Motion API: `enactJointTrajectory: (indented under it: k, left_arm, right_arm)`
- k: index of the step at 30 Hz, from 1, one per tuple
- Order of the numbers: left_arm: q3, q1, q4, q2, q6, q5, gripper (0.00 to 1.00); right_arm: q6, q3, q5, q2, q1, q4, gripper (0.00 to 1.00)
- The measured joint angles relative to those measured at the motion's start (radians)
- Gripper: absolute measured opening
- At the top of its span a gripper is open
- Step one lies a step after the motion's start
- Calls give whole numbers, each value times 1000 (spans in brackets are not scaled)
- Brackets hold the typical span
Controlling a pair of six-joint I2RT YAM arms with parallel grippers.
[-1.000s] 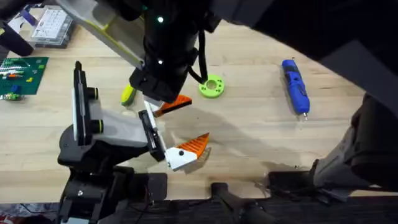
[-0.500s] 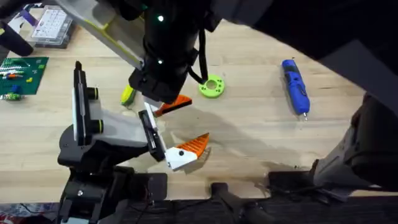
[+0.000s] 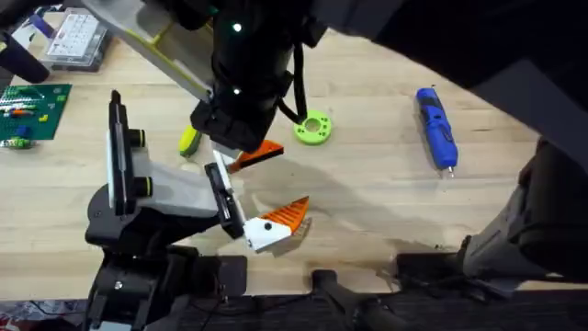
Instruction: Pick up the gripper from the table and insert it into the empty holder that is missing its gripper. Then pick up a screw, insert it into the mounting hole, and use the screwdriver to tighten it. Finally, clean up the table by picking up the vegetable and placing it into the bucket.
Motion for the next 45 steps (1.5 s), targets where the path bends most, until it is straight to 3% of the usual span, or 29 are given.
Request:
enactJointTrajectory:
  k: [45]
  left_arm:
    - [0, 0, -2, 6, -34, 2, 986]
  right_arm:
    - [0, 19, 0, 88, 0, 12, 13]
